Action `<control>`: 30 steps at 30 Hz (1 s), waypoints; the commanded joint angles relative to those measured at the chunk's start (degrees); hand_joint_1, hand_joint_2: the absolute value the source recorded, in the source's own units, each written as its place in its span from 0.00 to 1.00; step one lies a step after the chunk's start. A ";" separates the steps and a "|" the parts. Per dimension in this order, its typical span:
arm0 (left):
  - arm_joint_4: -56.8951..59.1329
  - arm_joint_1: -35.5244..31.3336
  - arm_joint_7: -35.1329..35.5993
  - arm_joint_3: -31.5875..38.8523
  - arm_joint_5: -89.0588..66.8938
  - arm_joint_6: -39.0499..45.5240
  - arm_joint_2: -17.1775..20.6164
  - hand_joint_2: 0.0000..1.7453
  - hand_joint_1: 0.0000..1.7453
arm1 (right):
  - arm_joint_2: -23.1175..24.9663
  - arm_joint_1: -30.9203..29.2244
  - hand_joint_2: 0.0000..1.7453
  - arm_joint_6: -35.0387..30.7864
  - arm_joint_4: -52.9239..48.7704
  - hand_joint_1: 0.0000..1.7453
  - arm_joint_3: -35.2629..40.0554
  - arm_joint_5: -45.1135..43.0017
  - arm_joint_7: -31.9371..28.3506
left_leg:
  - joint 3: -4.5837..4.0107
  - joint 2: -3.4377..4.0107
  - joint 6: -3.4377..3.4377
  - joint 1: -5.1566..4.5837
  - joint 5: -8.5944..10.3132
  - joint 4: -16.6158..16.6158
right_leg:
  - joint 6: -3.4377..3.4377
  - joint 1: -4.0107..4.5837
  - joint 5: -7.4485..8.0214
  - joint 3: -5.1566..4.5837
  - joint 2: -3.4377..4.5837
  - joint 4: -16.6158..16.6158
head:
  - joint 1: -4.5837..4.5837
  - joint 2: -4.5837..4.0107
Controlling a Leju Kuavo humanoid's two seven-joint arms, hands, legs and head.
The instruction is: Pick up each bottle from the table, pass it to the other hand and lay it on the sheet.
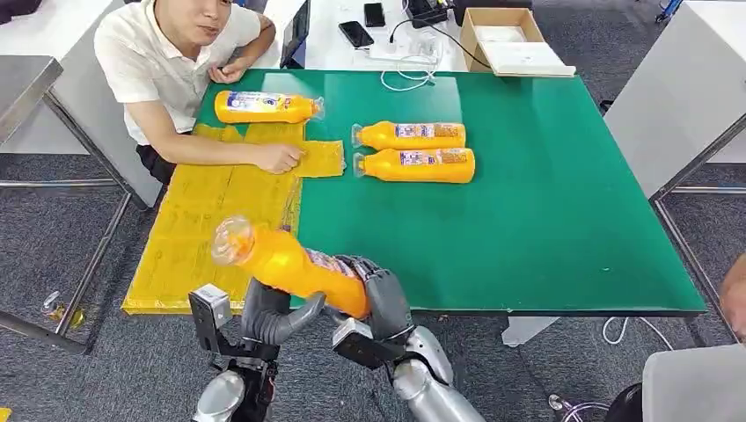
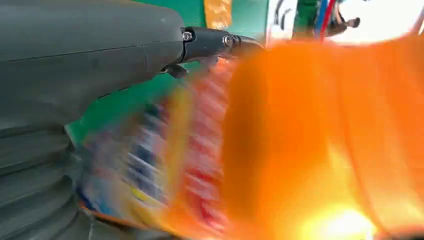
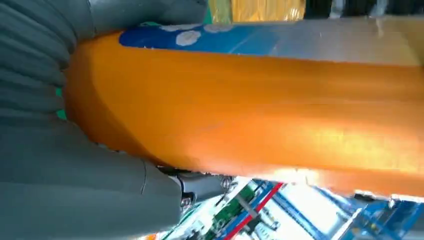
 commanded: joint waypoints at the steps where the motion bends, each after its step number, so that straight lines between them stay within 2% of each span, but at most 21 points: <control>1: -1.07 -1.61 0.55 -2.61 2.96 -3.18 2.30 1.00 0.00 | 0.72 -4.27 1.00 -0.91 9.13 0.95 4.50 0.34 0.25 | 0.32 0.09 -0.04 -0.04 -0.08 -0.07 | -0.09 -0.02 -0.09 0.26 0.01 -0.01 | 0.00 0.00; 6: -1.07 -1.61 0.55 -2.61 2.96 -3.18 2.30 1.00 0.00 | 0.72 -4.27 1.00 -0.91 9.13 0.95 4.50 0.34 0.25 | 0.10 0.02 -0.01 0.00 -0.01 -0.05 | -0.04 0.00 -0.02 0.08 -0.02 -0.03 | 0.02 0.00; 7: -1.07 -1.61 0.55 -2.61 2.96 -3.18 2.30 1.00 0.00 | 0.72 -4.27 1.00 -0.91 9.13 0.95 4.50 0.34 0.25 | 0.29 0.06 -0.02 -0.04 -0.07 -0.08 | -0.08 -0.02 -0.09 0.24 -0.02 -0.02 | 0.02 0.00; 15: -0.07 -1.94 2.07 -2.97 4.48 -4.25 2.46 1.00 0.00 | 0.86 -4.85 1.00 -1.16 10.50 0.94 4.65 -0.01 -0.03 | 0.24 0.03 -0.02 -0.03 -0.04 -0.09 | -0.07 -0.02 -0.06 0.20 -0.03 -0.04 | 0.02 0.00; 20: 2.85 -2.80 3.36 -3.26 4.89 -4.50 2.45 1.00 0.00 | 0.95 -5.52 1.00 -3.82 11.20 0.95 5.54 1.08 0.16 | 0.25 0.04 -0.02 -0.05 -0.03 -0.10 | -0.07 -0.03 -0.05 0.21 -0.02 -0.05 | 0.02 0.00; 21: 3.44 -3.08 3.70 -3.38 4.82 -4.50 2.41 1.00 0.04 | 1.03 -5.54 1.00 -4.20 11.13 0.97 5.84 1.35 -0.03 | 0.31 0.06 -0.03 -0.06 -0.04 -0.11 | -0.08 -0.04 -0.07 0.26 -0.01 -0.05 | 0.00 0.00; 22: 4.57 -3.49 4.42 -3.54 4.88 -4.43 2.28 1.00 0.65 | 1.30 -5.43 1.00 -4.51 10.96 0.94 6.28 1.71 -0.11 | 0.31 0.06 -0.03 -0.06 -0.05 -0.10 | -0.09 -0.04 -0.07 0.25 -0.02 -0.04 | 0.00 0.00; 23: 5.39 -3.74 4.75 -3.56 4.90 -4.44 2.07 1.00 1.00 | 1.35 -5.37 1.00 -5.08 10.80 0.94 6.95 2.50 -0.22 | 0.38 0.06 -0.03 -0.06 -0.06 -0.13 | -0.10 -0.04 -0.09 0.32 -0.03 -0.05 | 0.00 0.00; 28: 7.21 -4.01 4.96 -3.73 4.58 -4.49 1.86 1.00 1.00 | 1.78 -4.81 1.00 -5.89 10.15 0.88 8.38 3.50 -0.34 | 0.18 0.05 -0.02 -0.02 -0.03 -0.07 | -0.06 -0.01 -0.04 0.15 -0.01 -0.04 | 0.04 0.00; 30: 6.99 -3.77 4.95 -3.62 4.51 -4.52 1.92 1.00 1.00 | 1.73 -4.64 1.00 -5.92 9.64 0.81 8.62 3.32 -0.25 | 0.29 0.04 -0.03 -0.05 -0.06 -0.09 | -0.08 -0.04 -0.09 0.25 -0.03 -0.02 | 0.02 0.00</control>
